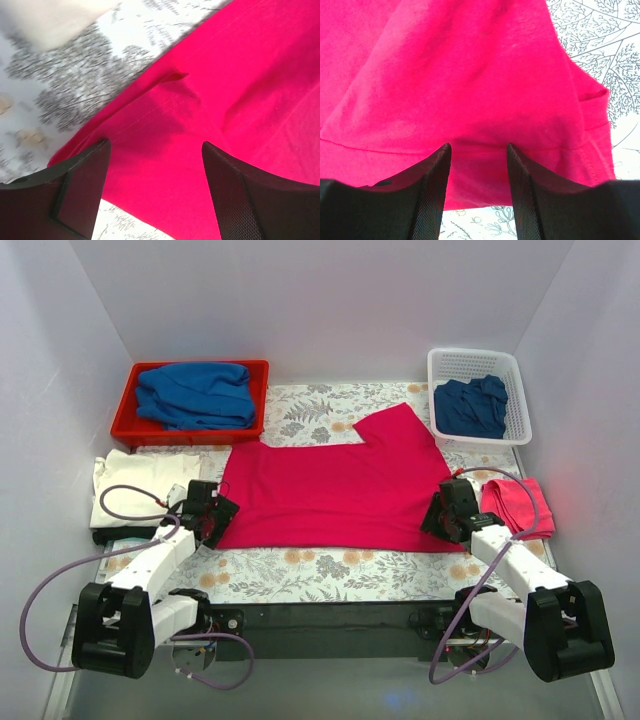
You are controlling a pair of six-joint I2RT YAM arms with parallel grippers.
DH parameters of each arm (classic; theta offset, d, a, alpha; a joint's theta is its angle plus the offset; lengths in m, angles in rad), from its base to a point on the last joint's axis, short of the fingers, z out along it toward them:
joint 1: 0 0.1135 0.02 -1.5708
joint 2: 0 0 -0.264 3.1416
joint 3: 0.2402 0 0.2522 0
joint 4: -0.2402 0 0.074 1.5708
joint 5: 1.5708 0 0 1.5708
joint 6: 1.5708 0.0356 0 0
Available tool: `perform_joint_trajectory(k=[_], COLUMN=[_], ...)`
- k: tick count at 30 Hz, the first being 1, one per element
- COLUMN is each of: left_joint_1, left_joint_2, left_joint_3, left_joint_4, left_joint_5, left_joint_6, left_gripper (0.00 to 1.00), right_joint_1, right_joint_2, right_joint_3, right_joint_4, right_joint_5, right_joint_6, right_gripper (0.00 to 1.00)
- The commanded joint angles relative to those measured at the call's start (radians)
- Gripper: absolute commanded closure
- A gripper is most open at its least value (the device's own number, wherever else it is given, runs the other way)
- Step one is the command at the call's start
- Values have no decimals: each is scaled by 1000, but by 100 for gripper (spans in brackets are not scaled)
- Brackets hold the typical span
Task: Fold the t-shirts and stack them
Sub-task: Fold the flattened tshirt in 1/3 of the way
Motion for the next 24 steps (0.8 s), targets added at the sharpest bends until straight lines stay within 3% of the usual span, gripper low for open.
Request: perform_joint_trajectory(k=[1,12,17,24], left_joint_1=[-5,-39,-89,-94], left_joint_2=[-48,-129,-189,-213], left_joint_3=[-24,-66,-30,65], left_joint_4=[-172,-287,-362,-245], left_joint_5=[-70,-78,-168,-156], left_joint_6=[-41,-122,-182,-87], left_gripper=[28,28,28,30], right_joint_1=[-3,-3,-3,-5], right_joint_2=[-24,-85,-148,-191], right_joint_3=[-6,-46,-51,96], right_joint_4=[-39,-82,-110,-124], right_joint_5=[-2,1,21,71], right_joint_6=[1,35,66,11], right_gripper=[45,46,47,47])
